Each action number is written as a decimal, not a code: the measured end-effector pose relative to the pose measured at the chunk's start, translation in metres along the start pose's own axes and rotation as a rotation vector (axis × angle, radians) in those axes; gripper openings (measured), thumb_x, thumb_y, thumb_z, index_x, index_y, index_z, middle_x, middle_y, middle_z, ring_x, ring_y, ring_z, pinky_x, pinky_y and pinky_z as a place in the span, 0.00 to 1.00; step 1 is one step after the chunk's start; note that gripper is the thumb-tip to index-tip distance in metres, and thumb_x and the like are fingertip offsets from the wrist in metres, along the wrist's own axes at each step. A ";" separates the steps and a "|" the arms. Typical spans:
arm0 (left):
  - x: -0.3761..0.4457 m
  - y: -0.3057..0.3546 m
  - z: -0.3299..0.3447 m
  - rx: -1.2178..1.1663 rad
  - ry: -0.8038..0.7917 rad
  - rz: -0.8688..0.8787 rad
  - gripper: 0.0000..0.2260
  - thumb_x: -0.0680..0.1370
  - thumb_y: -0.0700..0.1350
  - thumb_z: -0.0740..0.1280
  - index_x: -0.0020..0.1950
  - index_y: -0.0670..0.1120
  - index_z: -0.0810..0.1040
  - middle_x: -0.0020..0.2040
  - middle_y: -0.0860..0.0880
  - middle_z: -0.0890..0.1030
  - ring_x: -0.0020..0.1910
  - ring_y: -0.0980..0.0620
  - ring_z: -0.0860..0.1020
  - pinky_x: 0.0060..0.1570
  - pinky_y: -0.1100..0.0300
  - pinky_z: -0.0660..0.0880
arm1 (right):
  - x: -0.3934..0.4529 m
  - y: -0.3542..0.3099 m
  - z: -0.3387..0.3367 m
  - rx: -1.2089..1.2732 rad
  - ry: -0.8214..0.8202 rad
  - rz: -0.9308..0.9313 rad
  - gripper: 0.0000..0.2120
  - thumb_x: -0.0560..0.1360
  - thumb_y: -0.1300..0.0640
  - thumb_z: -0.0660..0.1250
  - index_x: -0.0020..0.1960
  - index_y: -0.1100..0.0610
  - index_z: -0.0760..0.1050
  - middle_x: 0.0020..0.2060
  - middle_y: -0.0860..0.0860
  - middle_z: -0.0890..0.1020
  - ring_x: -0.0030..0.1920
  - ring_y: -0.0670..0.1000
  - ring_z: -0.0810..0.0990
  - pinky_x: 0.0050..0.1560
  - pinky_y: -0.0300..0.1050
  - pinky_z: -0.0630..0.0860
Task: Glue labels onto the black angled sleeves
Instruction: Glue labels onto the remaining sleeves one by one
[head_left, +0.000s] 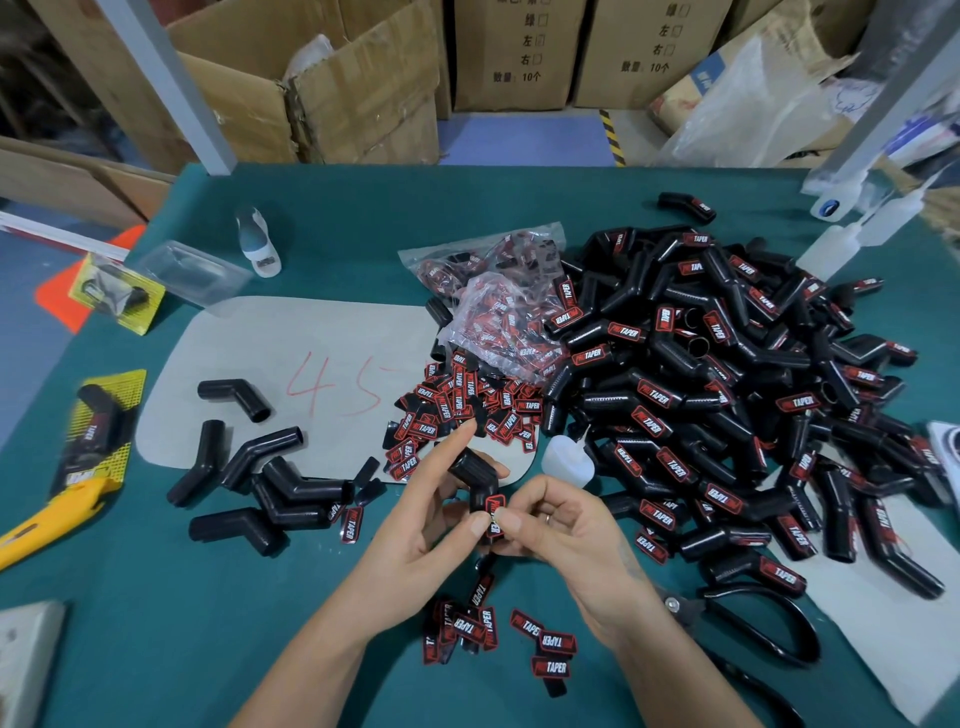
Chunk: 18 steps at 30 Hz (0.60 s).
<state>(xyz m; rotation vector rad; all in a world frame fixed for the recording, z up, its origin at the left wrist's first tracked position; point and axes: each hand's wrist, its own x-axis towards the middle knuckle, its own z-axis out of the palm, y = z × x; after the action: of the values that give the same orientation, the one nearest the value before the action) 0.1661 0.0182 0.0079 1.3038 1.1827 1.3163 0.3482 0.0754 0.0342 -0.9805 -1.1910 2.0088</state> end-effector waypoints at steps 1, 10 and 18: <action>0.000 0.000 0.000 -0.002 0.000 0.002 0.29 0.84 0.51 0.68 0.83 0.63 0.60 0.68 0.48 0.77 0.66 0.48 0.77 0.67 0.60 0.73 | 0.000 0.000 0.000 0.000 -0.001 -0.001 0.04 0.72 0.55 0.78 0.40 0.51 0.84 0.37 0.51 0.84 0.40 0.49 0.85 0.47 0.41 0.82; 0.001 0.003 0.003 -0.036 0.011 0.005 0.31 0.83 0.42 0.66 0.81 0.67 0.62 0.65 0.50 0.79 0.62 0.55 0.78 0.64 0.63 0.74 | 0.002 0.005 0.000 -0.018 0.019 -0.037 0.07 0.70 0.50 0.79 0.41 0.51 0.83 0.38 0.49 0.83 0.42 0.49 0.84 0.48 0.43 0.82; 0.005 0.002 0.004 -0.132 0.213 0.046 0.37 0.83 0.38 0.67 0.82 0.68 0.56 0.69 0.43 0.79 0.65 0.44 0.80 0.69 0.49 0.75 | 0.002 0.011 -0.005 -0.075 0.070 -0.049 0.12 0.72 0.45 0.79 0.45 0.52 0.82 0.39 0.46 0.80 0.40 0.49 0.83 0.56 0.58 0.84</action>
<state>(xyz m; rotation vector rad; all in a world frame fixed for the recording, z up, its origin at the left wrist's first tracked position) 0.1704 0.0231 0.0107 1.1229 1.1934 1.5705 0.3502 0.0749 0.0225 -1.0395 -1.2481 1.8886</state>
